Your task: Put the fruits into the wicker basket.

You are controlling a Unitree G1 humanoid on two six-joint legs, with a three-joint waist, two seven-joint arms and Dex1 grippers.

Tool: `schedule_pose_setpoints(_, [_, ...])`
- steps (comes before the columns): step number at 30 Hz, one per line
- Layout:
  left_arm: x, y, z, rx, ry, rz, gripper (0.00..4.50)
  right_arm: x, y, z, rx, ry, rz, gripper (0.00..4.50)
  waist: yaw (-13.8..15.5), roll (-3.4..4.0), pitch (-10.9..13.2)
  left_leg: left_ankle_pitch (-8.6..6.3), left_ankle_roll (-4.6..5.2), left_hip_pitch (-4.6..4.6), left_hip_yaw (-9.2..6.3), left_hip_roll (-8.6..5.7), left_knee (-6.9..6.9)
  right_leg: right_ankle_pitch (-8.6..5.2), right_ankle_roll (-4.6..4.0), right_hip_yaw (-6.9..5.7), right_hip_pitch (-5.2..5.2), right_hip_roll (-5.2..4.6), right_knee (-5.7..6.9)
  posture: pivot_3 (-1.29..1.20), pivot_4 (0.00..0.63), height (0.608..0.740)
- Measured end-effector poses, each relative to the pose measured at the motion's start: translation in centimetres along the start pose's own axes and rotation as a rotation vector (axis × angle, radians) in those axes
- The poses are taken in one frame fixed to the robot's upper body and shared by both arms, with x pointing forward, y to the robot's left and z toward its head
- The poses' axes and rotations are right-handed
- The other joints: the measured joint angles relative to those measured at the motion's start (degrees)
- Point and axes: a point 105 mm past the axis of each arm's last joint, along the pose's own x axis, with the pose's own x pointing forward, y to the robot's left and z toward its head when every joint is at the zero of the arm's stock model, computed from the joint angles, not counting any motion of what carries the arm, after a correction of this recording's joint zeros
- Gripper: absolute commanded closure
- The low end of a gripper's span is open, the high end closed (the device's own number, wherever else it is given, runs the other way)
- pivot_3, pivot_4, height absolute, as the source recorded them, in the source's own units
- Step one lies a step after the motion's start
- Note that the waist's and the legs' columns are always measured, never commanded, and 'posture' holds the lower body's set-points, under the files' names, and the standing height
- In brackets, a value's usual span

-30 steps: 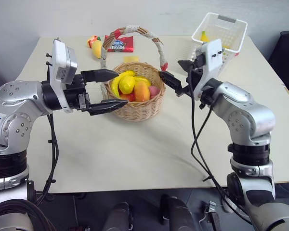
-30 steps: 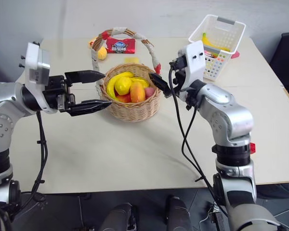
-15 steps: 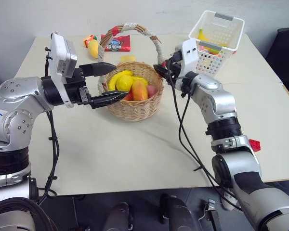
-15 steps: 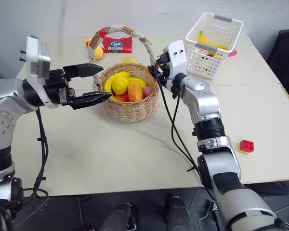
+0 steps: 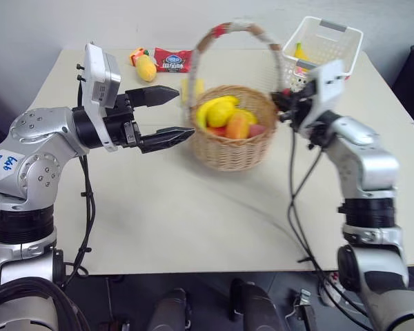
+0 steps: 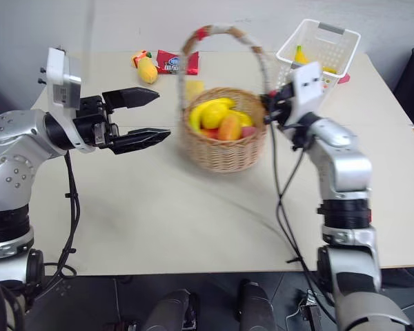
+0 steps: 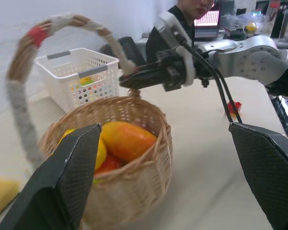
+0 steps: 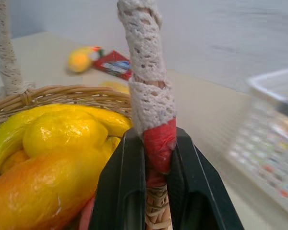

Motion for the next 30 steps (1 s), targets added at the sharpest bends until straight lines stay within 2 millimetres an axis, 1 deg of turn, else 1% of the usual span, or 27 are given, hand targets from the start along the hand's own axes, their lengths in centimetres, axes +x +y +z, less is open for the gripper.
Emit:
schedule_pose_setpoints(3, [0.3,0.2,-0.1,-0.009,-0.019,-0.019,0.0,-4.3,-4.0,-0.2,-0.013,0.049,-0.144,4.27,0.4,0.0,0.0,0.0,0.0,0.05,0.28,0.01,0.0,0.0,0.0,0.08,0.0,0.04,0.06,0.0,0.15,0.74])
schedule_pose_setpoints(4, [0.5,0.2,-0.3,-0.012,-0.018,-0.03,0.0,-5.5,-5.0,-0.2,-0.012,0.057,-0.183,4.27,0.3,0.0,0.0,0.0,0.0,0.11,0.4,0.02,0.01,0.0,0.0,0.16,0.0,0.08,0.09,0.0,0.15,0.74])
schedule_pose_setpoints(6, [0.8,0.1,-0.6,-0.016,-0.013,-0.052,0.0,-7.3,-6.2,-0.2,-0.008,0.061,-0.24,4.27,0.0,0.0,0.0,0.0,0.0,0.28,0.6,0.01,-0.03,0.0,0.0,0.37,0.0,0.15,0.17,0.0,0.15,0.74])
schedule_pose_setpoints(8, [1.0,0.0,-0.7,-0.021,-0.017,-0.066,0.0,-8.3,-6.8,-0.5,-0.01,0.071,-0.274,4.27,-0.5,0.0,0.0,0.0,-0.01,0.37,0.78,0.06,-0.07,0.0,0.0,0.47,0.0,0.18,0.23,0.0,0.15,0.74])
schedule_pose_setpoints(11, [1.5,-0.1,-0.6,-0.021,-0.023,-0.095,0.0,-9.9,-7.9,-1.7,0.02,0.092,-0.35,4.27,-0.5,0.0,0.0,0.0,-0.01,0.38,0.95,0.14,-0.07,0.0,0.0,0.53,-0.03,0.18,0.24,0.0,0.15,0.74])
schedule_pose_setpoints(14, [1.5,0.1,-0.7,-0.028,-0.02,-0.099,0.0,-10.6,-8.1,-2.9,0.062,0.104,-0.382,4.27,-0.5,0.0,0.0,0.0,-0.01,0.39,0.96,0.13,-0.07,0.0,0.0,0.55,-0.02,0.17,0.24,0.0,0.15,0.74])
schedule_pose_setpoints(16, [1.7,0.0,-1.0,-0.037,-0.014,-0.107,0.0,-11.0,-8.2,-3.5,0.082,0.104,-0.391,3.54,-0.5,0.0,0.0,0.0,-0.01,0.38,0.96,0.13,-0.06,0.0,0.0,0.55,-0.02,0.17,0.24,0.0,0.15,0.74])
schedule_pose_setpoints(17, [1.8,-0.1,-1.0,-0.036,-0.015,-0.119,0.0,-11.3,-8.2,-3.7,0.083,0.106,-0.395,3.31,-0.5,0.0,0.0,0.0,-0.01,0.39,0.95,0.13,-0.06,0.0,0.0,0.55,-0.02,0.17,0.24,0.0,0.15,0.74])
schedule_pose_setpoints(19, [1.9,-0.2,-1.1,-0.039,-0.016,-0.131,0.0,-12.0,-8.3,-4.4,0.101,0.117,-0.406,2.62,-0.4,0.0,0.0,0.0,-0.01,0.38,0.96,0.12,-0.06,0.0,0.0,0.55,-0.02,0.17,0.24,0.0,0.15,0.74])
schedule_pose_setpoints(21, [1.9,-0.2,-1.1,-0.044,-0.017,-0.139,0.0,-12.8,-8.5,-4.5,0.12,0.111,-0.415,1.99,-0.2,0.0,0.0,0.0,0.0,0.37,0.95,0.11,-0.04,0.0,0.0,0.55,-0.02,0.16,0.24,0.0,0.15,0.74])
schedule_pose_setpoints(23, [1.9,0.0,-1.2,-0.056,-0.018,-0.139,0.0,-13.7,-8.1,-3.7,0.118,0.092,-0.393,1.26,0.1,0.01,0.0,-0.01,0.0,0.37,0.94,0.12,-0.03,0.0,0.0,0.56,-0.02,0.16,0.25,0.0,0.15,0.74])
schedule_pose_setpoints(24, [1.9,0.0,-1.3,-0.062,-0.017,-0.144,0.0,-14.4,-7.7,-3.1,0.109,0.1,-0.352,0.89,0.4,0.04,0.0,-0.01,0.0,0.37,0.94,0.12,-0.04,0.0,0.0,0.56,-0.03,0.16,0.24,0.0,0.15,0.74])
schedule_pose_setpoints(26, [1.7,0.0,-1.4,-0.066,-0.014,-0.149,0.0,-15.8,-6.8,-1.3,0.081,0.11,-0.26,0.2,0.8,0.04,0.0,-0.04,0.05,0.36,0.94,0.13,-0.02,0.0,0.0,0.55,-0.02,0.19,0.22,0.0,0.15,0.74])
schedule_pose_setpoints(27, [1.6,-0.1,-1.4,-0.065,-0.013,-0.159,0.0,-17.0,-6.0,-0.1,0.075,0.126,-0.185,0.06,1.1,0.05,0.0,-0.07,0.1,0.36,0.94,0.12,-0.02,0.0,0.0,0.55,-0.01,0.17,0.21,0.0,0.15,0.74])
schedule_pose_setpoints(28, [1.4,0.0,-1.3,-0.065,-0.011,-0.159,0.0,-17.8,-5.6,0.4,0.077,0.149,-0.139,0.06,1.1,0.02,0.0,-0.08,0.12,0.39,0.94,0.13,0.01,0.0,0.0,0.53,0.05,0.18,0.19,0.0,0.15,0.74])
schedule_pose_setpoints(30, [1.1,0.1,-1.3,-0.066,-0.007,-0.161,0.0,-20.6,-4.3,2.1,0.083,0.233,-0.005,0.06,1.5,-0.04,0.0,-0.14,0.22,0.4,0.92,0.13,0.06,0.02,0.03,0.54,0.13,0.19,0.14,0.0,0.15,0.74])
